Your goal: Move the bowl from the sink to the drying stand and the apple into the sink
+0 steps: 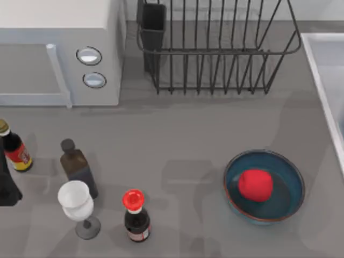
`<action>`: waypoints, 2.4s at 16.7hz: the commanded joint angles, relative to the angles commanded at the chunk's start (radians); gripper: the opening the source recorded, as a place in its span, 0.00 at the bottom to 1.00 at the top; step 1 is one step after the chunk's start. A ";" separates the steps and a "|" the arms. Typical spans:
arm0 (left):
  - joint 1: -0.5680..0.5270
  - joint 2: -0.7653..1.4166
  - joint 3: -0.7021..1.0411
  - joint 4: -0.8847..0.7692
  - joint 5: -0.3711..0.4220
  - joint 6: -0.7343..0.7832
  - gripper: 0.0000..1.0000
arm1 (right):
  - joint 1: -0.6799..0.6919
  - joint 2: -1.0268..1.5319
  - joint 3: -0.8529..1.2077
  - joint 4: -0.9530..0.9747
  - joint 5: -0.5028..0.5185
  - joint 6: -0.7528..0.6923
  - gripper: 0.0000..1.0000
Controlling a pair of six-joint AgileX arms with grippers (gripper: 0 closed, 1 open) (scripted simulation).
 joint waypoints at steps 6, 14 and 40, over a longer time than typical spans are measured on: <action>0.000 0.000 0.000 0.000 0.000 0.000 1.00 | -0.019 0.045 0.066 -0.061 -0.008 -0.004 1.00; 0.000 0.000 0.000 0.000 0.000 0.000 1.00 | -0.014 0.103 0.007 0.059 -0.007 0.002 1.00; 0.000 0.000 0.000 0.000 0.000 0.000 1.00 | -0.012 0.184 -0.064 0.208 -0.006 0.005 0.00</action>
